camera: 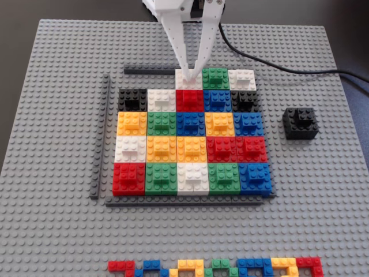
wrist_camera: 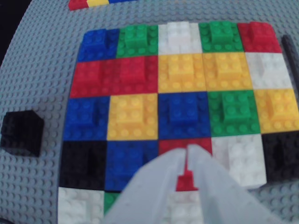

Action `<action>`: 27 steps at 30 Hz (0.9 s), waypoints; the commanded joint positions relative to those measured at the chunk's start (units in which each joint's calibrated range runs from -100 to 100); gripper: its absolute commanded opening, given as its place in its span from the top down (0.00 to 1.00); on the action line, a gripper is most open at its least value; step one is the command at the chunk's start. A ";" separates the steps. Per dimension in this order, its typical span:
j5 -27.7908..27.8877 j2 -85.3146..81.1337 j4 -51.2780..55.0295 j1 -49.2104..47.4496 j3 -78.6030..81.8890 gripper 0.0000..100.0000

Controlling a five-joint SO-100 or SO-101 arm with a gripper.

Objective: Grab the cube and place it into the grid

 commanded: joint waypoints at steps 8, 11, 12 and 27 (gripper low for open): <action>2.74 -1.95 3.98 0.94 0.53 1.00; 2.74 -1.95 3.93 0.94 0.53 1.00; 2.74 -1.95 3.93 0.94 0.53 1.00; 2.59 0.89 7.74 0.57 -11.25 1.00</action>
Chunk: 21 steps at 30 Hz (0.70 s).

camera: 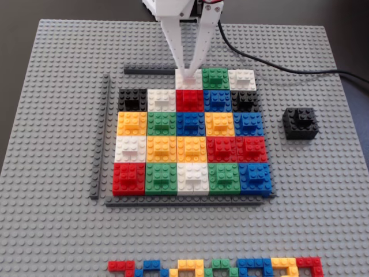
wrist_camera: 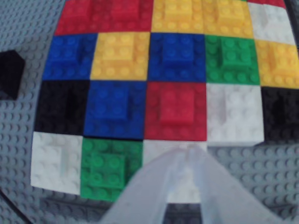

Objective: Grab the cube and place it into the grid

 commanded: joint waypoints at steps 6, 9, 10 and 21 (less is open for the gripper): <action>-0.73 6.31 5.05 -1.71 -18.64 1.00; -1.66 11.47 8.03 -3.26 -26.71 1.00; -1.90 13.27 9.16 -3.77 -29.51 1.00; -6.30 30.12 16.63 -10.62 -53.17 1.00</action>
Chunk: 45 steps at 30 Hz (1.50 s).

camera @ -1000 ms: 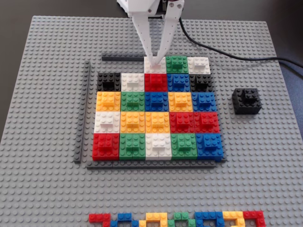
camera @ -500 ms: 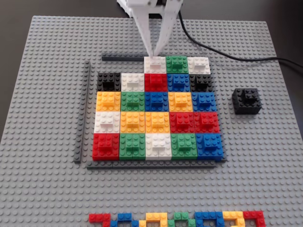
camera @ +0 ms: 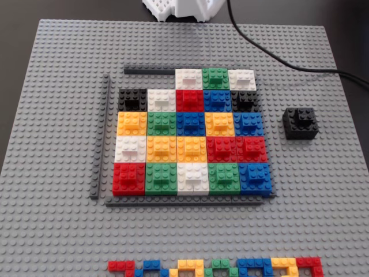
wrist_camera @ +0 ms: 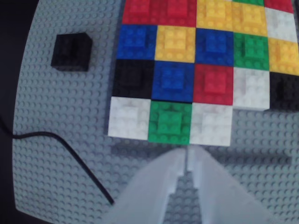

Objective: Grab the cube and place it into the grid

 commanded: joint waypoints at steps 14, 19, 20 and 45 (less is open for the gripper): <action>-9.13 34.08 6.86 -11.09 -38.36 1.00; -10.26 45.95 7.01 -13.66 -48.24 1.00; -10.35 48.27 7.01 -13.96 -49.87 1.00; -11.92 96.85 6.37 -15.58 -86.12 1.00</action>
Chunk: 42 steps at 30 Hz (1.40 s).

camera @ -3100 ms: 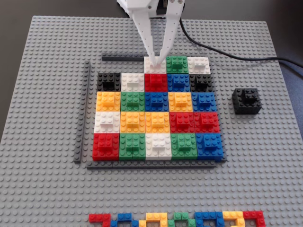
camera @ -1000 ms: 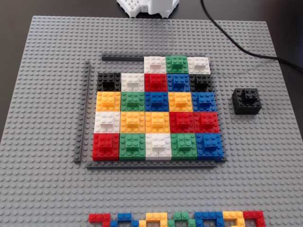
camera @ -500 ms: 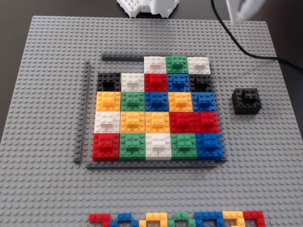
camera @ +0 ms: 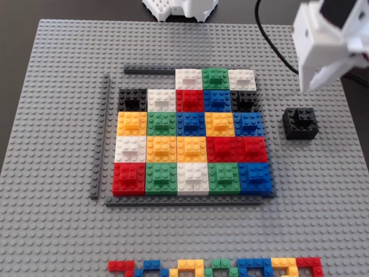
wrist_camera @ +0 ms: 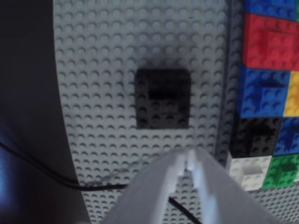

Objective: Grab the cube and place it into the grid

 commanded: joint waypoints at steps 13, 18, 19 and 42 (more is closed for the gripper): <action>0.34 3.51 1.10 0.39 -7.35 0.74; 0.20 4.54 0.66 0.61 -7.35 0.74; 0.24 4.89 0.56 0.61 -7.35 0.74; -0.59 9.62 -0.85 -0.71 -8.43 0.75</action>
